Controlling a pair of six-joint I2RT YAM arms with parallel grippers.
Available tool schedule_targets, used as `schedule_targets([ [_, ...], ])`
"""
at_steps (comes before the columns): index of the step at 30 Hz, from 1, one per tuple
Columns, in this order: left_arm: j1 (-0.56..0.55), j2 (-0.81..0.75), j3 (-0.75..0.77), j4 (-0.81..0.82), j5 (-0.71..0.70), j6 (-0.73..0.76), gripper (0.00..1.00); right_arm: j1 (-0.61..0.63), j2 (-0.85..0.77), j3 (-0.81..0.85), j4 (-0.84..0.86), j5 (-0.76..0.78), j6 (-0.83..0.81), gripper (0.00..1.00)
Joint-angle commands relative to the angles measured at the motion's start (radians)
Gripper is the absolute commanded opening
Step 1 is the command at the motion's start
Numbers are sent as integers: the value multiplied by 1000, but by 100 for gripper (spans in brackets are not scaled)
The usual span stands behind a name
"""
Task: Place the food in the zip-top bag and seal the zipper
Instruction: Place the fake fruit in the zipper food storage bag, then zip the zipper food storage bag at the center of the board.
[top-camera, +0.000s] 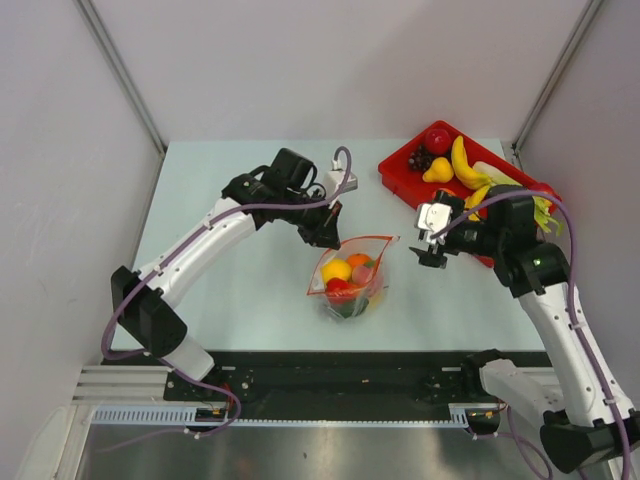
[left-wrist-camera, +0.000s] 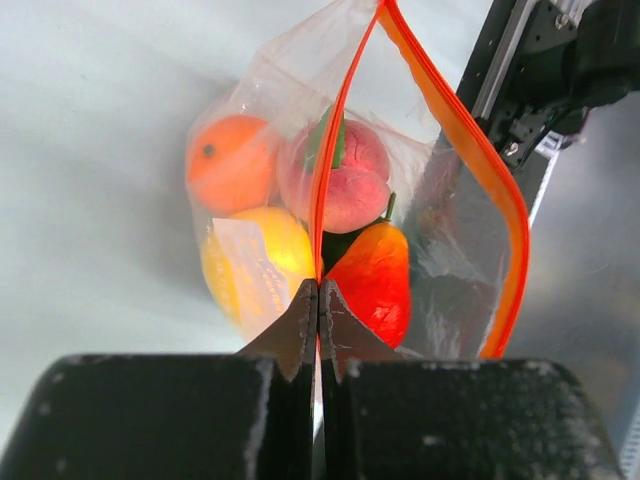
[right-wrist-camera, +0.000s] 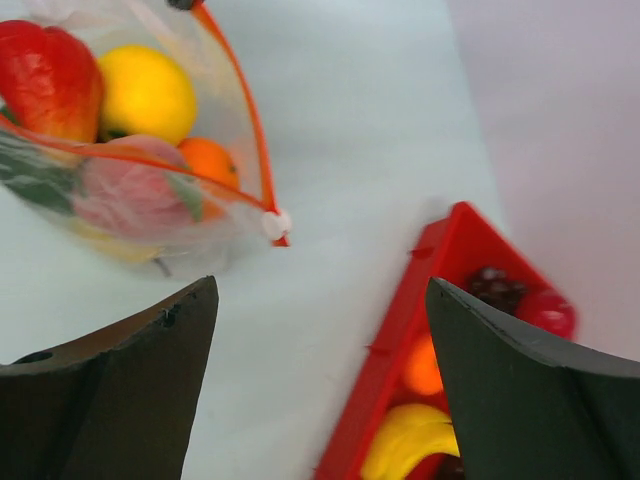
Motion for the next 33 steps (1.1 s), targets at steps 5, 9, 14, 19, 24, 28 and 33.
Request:
schedule_targets([
  [5, 1, -36, 10, 19, 94, 186, 0, -120, 195, 18, -153, -306, -93, 86],
  [9, 1, -19, 5, 30, 102, 197, 0, -118, 278, 14, -149, -354, -160, 81],
  [14, 1, -11, -5, 54, 134, 209, 0, -91, 351, 9, -64, -400, -102, 80],
  [19, 1, -3, -11, 76, 139, 201, 0, -40, 389, 4, -1, -405, -36, 46],
  [24, 2, -20, -27, 86, 110, 226, 0, -37, 352, 4, -61, -371, -6, 0],
  [28, 15, -57, -44, 117, 80, 253, 13, -3, 273, 4, -101, -325, 143, 0],
  [33, 15, -78, 30, 129, 45, 229, 66, 81, 188, 1, -121, -219, 309, 0],
])
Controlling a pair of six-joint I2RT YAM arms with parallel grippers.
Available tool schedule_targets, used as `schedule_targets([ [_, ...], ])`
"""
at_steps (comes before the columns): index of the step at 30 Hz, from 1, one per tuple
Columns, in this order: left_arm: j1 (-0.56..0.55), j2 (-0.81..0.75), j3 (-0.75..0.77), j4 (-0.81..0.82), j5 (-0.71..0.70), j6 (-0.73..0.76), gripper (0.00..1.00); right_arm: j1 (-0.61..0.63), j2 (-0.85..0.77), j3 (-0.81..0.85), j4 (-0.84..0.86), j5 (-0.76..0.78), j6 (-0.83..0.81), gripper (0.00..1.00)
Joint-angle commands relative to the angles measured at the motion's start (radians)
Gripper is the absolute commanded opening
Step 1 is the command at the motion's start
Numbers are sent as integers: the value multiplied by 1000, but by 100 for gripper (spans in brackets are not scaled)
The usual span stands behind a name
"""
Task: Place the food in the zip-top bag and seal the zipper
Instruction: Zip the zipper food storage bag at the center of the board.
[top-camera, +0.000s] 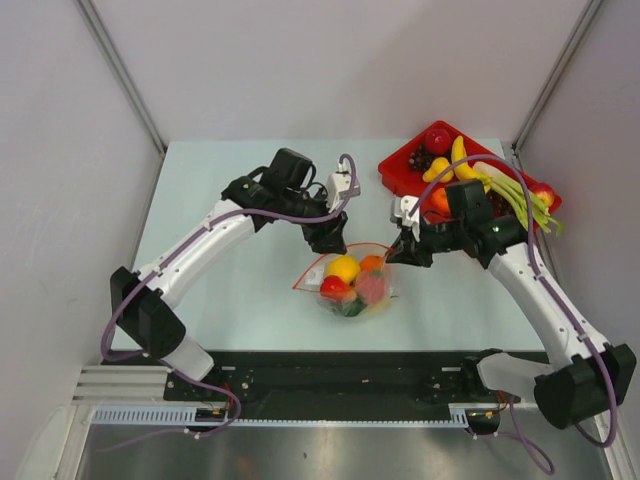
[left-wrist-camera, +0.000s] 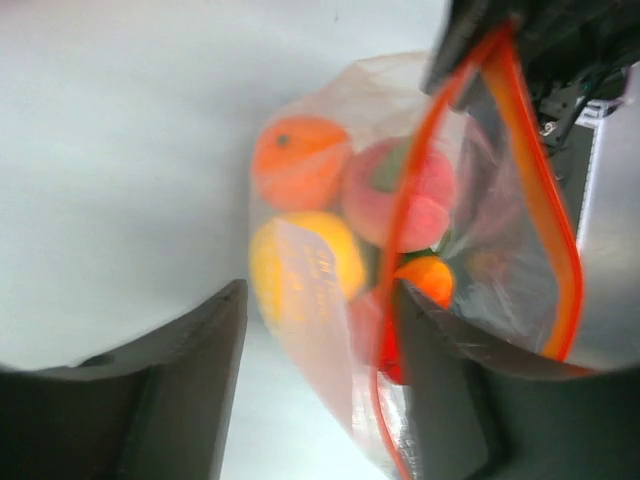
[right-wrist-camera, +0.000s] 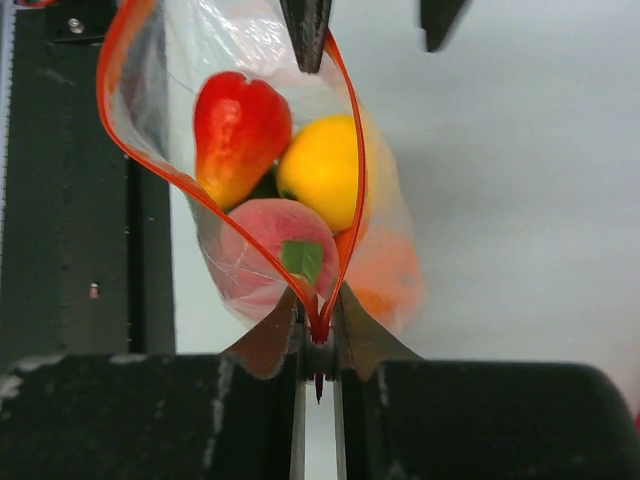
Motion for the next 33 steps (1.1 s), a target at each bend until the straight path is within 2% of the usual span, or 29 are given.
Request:
schedule_targets([
  [1, 1, -80, 72, 86, -32, -17, 91, 69, -81, 3, -32, 78, 205, 0],
  [2, -5, -108, 72, 102, -34, -26, 98, 79, -92, 0, -37, 85, 217, 0],
  [3, -14, -123, 67, 122, -40, -26, 100, 82, -97, -11, -39, 98, 227, 0],
  [9, -157, -264, -129, 364, -112, -86, 100, 90, -123, -38, -11, 116, 308, 0],
  [15, -270, -284, -297, 582, -139, -169, 100, 92, -143, -40, -13, 130, 345, 0],
  [18, -287, -286, -380, 709, -147, -190, 100, 93, -156, -41, -13, 125, 351, 0],
  [26, -332, -194, -396, 762, -299, -129, 100, 128, -184, -40, -18, 141, 317, 0],
  [28, -332, -180, -396, 742, -328, -80, 94, 144, -190, -41, -46, 139, 259, 0],
  [30, -332, -179, -414, 731, -331, -39, 81, 147, -198, -41, -80, 131, 219, 0],
  [32, -332, -192, -434, 736, -320, 1, 72, 147, -205, -40, -109, 118, 161, 0],
  [33, -330, -195, -446, 730, -311, 12, 58, 147, -209, -41, -117, 115, 141, 0],
])
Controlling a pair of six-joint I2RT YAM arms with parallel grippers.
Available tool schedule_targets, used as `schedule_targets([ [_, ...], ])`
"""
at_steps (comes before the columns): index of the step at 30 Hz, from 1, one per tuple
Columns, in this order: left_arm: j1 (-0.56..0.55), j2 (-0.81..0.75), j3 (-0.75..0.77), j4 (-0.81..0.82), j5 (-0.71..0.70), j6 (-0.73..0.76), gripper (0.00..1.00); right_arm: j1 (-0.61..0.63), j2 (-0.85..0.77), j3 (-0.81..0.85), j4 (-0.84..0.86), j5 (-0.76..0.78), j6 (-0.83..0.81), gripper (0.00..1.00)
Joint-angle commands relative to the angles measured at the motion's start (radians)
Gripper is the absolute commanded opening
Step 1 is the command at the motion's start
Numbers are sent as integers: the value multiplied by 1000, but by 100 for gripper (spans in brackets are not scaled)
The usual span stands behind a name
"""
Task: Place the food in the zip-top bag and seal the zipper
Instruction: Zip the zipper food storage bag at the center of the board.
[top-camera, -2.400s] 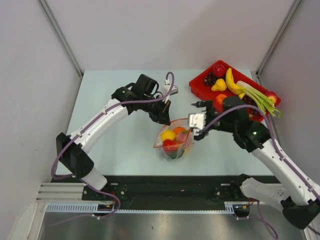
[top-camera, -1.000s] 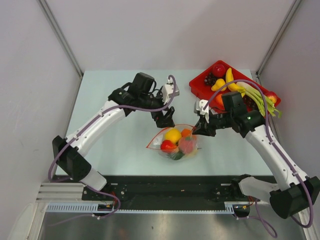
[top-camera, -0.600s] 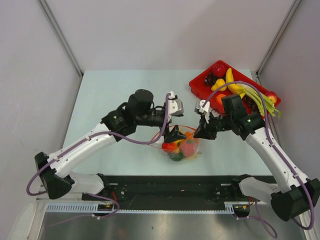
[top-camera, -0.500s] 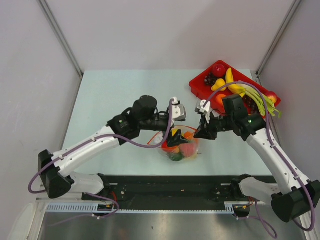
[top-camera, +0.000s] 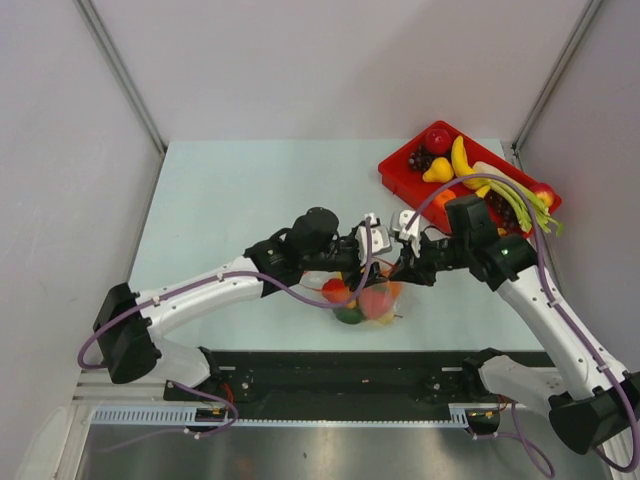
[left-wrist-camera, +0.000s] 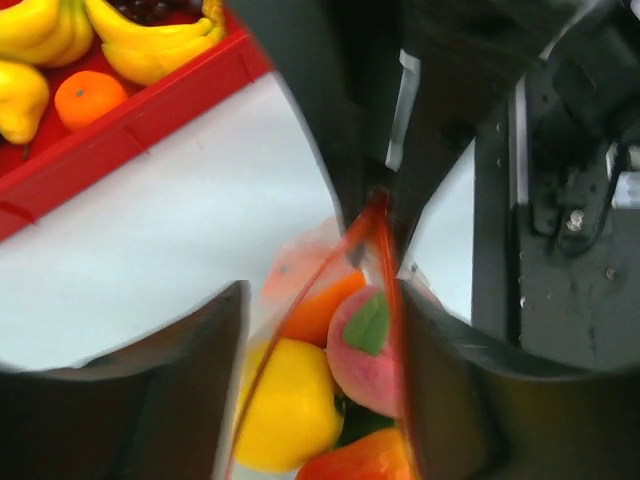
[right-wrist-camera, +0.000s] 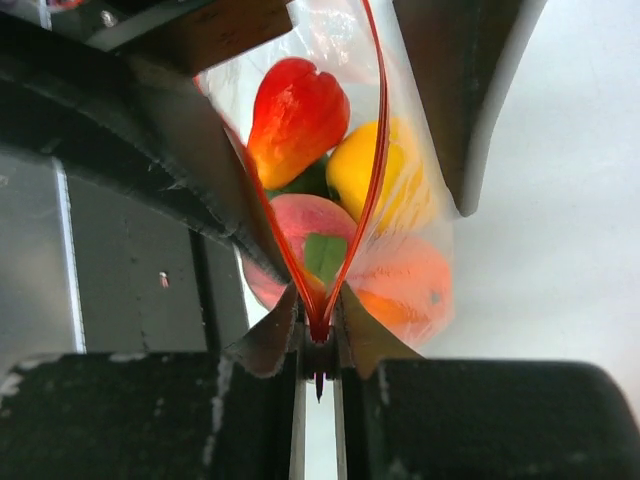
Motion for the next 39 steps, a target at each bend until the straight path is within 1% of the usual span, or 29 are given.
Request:
schedule_targets([
  [1, 1, -23, -35, 23, 6, 127, 47, 9, -39, 7, -63, -43, -126, 0],
  [2, 4, -30, -36, 10, 22, 135, 19, 8, -45, 7, -63, -39, -130, 0],
  [3, 7, -35, -42, 6, 41, 143, 5, 6, -50, 7, -61, -34, -132, 1],
  [4, 10, -40, -43, 1, 63, 143, 0, 2, -55, 7, -61, -28, -138, 19],
  [5, 24, -44, -46, 0, 78, 140, 0, -7, -58, 7, -60, -37, -143, 36],
  [7, 42, -63, -59, 9, 106, 109, 0, -67, -79, -13, -55, -66, -150, 72],
  [8, 61, -69, -67, 19, 129, 98, 0, -88, -88, -25, -37, -101, -150, 75],
  [9, 69, -82, -79, 27, 141, 89, 0, -137, -108, -39, -29, -120, -153, 77],
  [11, 82, -95, -93, 53, 164, 68, 0, -171, -119, -74, 18, -160, -137, 76],
  [14, 104, -107, -118, 90, 196, 29, 0, -211, -122, -115, 78, -221, -126, 70],
  [15, 107, -107, -124, 98, 204, 8, 0, -216, -124, -126, 101, -232, -112, 67],
  [17, 118, -109, -128, 108, 215, -15, 0, -216, -127, -170, 208, -253, -59, 65],
  [18, 122, -110, -133, 136, 224, -35, 0, -215, -131, -188, 248, -261, 8, 65],
  [19, 122, -110, -135, 142, 227, -41, 0, -214, -143, -203, 332, -273, 39, 65],
  [20, 127, -110, -135, 153, 229, -51, 0, -211, -151, -235, 377, -278, 70, 65],
  [21, 130, -112, -138, 159, 232, -67, 0, -208, -157, -249, 420, -277, 140, 64],
  [22, 133, -110, -138, 164, 232, -75, 0, -195, -174, -260, 492, -269, 164, 64],
  [27, 141, -106, -133, 173, 241, -97, 0, -139, -183, -292, 555, -229, 204, 56],
  [29, 142, -106, -132, 173, 253, -97, 0, -126, -180, -292, 581, -217, 230, 56],
  [31, 142, -106, -130, 165, 261, -95, 0, -122, -182, -294, 612, -208, 248, 51],
  [32, 142, -106, -128, 161, 261, -91, 0, -121, -180, -294, 620, -204, 248, 48],
  [33, 142, -107, -128, 158, 261, -88, 0, -119, -182, -294, 623, -198, 247, 40],
  [35, 142, -109, -128, 153, 260, -83, 0, -119, -179, -292, 612, -188, 226, 33],
  [36, 142, -112, -130, 151, 258, -83, 0, -118, -179, -292, 605, -182, 218, 24],
  [38, 142, -113, -128, 148, 255, -81, 0, -119, -180, -294, 572, -180, 190, 15],
  [39, 142, -113, -130, 148, 253, -83, 0, -119, -183, -292, 565, -178, 181, 8],
])
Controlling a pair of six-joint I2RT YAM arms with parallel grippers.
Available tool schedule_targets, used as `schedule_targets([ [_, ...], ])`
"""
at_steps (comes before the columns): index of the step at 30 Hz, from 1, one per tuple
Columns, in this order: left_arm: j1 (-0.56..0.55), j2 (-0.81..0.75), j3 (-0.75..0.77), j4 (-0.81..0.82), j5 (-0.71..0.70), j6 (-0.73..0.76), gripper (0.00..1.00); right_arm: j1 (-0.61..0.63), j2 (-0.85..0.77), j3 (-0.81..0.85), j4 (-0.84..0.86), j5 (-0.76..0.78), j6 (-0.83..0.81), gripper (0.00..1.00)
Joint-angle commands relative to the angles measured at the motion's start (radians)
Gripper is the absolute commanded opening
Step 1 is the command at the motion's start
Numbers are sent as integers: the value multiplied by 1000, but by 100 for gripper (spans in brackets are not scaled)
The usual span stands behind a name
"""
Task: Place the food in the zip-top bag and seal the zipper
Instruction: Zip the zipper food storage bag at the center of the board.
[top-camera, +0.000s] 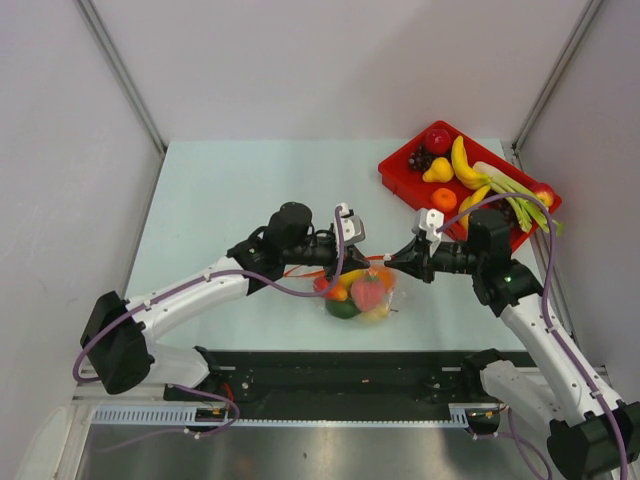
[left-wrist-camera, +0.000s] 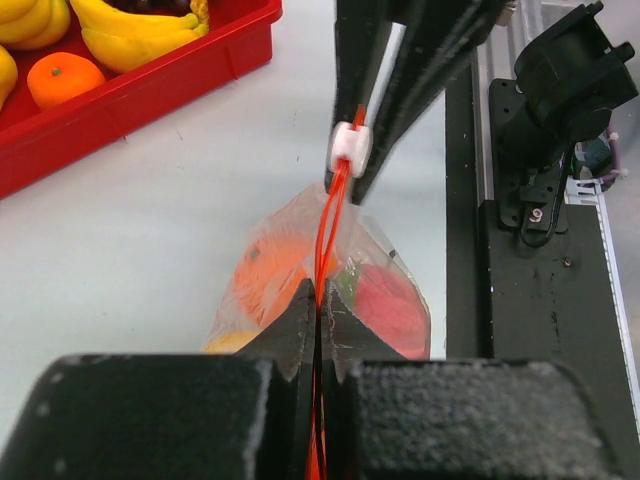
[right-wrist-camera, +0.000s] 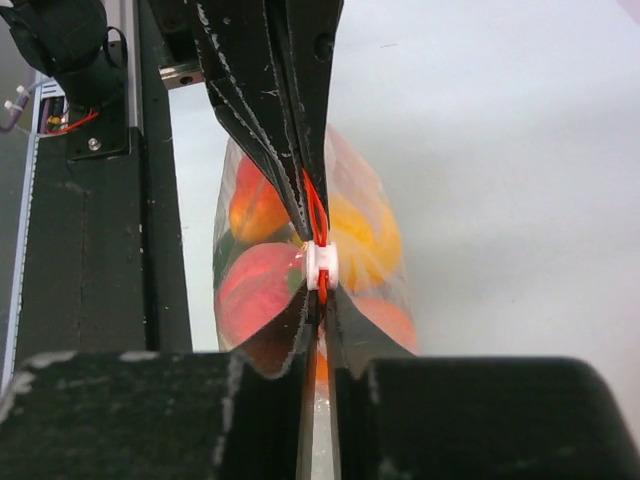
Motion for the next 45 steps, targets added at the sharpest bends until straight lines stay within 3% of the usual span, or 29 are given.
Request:
schedule_targets([
  [1, 5, -42, 8, 43, 36, -8, 0, 6, -18, 2, -4, 22, -35, 4],
  [5, 5, -44, 26, 20, 21, 21, 4, 4, -27, 2, -10, 33, -47, 0],
  [6, 5, -41, 37, 17, 18, 28, 10, 4, -27, 0, -2, 34, -44, 0],
  [7, 5, -39, 51, -17, 16, 42, 24, 4, -30, 2, 1, 33, -44, 0],
  [10, -2, -35, 100, -31, 1, 79, 49, 3, -38, 0, 8, 27, -46, 0],
  [11, -2, -29, 121, -29, 1, 85, 50, 6, -41, 0, 10, 25, -47, 0],
  [26, -90, 76, 257, -123, 32, 180, 50, 9, -58, 0, 12, 28, -40, 0],
  [33, -93, 97, 270, -112, 27, 183, 38, 9, -58, 0, 1, 25, -49, 0],
  [40, -93, 96, 274, -109, 42, 173, 38, 9, -61, -3, -8, 23, -56, 0],
  [43, -93, 97, 277, -112, 47, 179, 32, 9, -63, -4, -7, 22, -56, 0],
  [45, -93, 100, 280, -121, 49, 188, 22, 9, -63, -4, -5, 23, -56, 0],
])
